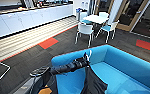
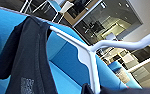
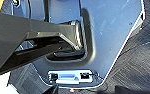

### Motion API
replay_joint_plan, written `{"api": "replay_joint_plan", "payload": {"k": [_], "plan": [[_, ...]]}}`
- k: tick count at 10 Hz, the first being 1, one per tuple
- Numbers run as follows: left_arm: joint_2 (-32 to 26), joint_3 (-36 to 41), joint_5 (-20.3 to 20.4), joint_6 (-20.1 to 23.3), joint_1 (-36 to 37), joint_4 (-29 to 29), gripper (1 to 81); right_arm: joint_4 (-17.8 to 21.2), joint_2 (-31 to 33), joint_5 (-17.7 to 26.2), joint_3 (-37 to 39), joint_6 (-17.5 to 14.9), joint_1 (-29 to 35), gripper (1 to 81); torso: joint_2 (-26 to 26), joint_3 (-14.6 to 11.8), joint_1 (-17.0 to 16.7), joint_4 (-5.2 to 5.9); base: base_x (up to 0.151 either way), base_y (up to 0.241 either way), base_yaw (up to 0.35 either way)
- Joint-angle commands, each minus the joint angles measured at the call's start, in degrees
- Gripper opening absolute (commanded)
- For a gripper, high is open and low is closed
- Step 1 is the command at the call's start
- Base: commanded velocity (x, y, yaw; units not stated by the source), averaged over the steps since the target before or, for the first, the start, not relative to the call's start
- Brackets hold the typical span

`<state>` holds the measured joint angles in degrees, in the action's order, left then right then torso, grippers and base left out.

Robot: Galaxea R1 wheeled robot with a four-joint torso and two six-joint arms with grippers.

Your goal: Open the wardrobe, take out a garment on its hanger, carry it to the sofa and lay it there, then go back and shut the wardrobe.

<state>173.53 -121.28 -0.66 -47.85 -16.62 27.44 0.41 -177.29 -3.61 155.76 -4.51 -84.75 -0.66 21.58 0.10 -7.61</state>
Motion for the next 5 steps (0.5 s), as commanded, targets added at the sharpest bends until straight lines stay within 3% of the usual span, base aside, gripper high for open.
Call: {"api": "replay_joint_plan", "payload": {"k": [1, 5], "plan": [[-3.18, 1.40, 1.27, 0.56, 8.48, 5.25, 1.0, 0.02, -0.46, 4.05, -0.38, -0.32, -0.03, 81.1, 0.00, 0.00, 0.00, 0.00, 0.000, 0.000, 0.000], [-8.72, 0.96, -0.04, 0.65, 6.99, 8.07, 1.0, 0.02, -0.46, 4.05, -0.47, -0.32, 0.05, 81.1, 0.00, 0.00, 0.00, 0.00, 0.000, 0.000, 0.000]]}}
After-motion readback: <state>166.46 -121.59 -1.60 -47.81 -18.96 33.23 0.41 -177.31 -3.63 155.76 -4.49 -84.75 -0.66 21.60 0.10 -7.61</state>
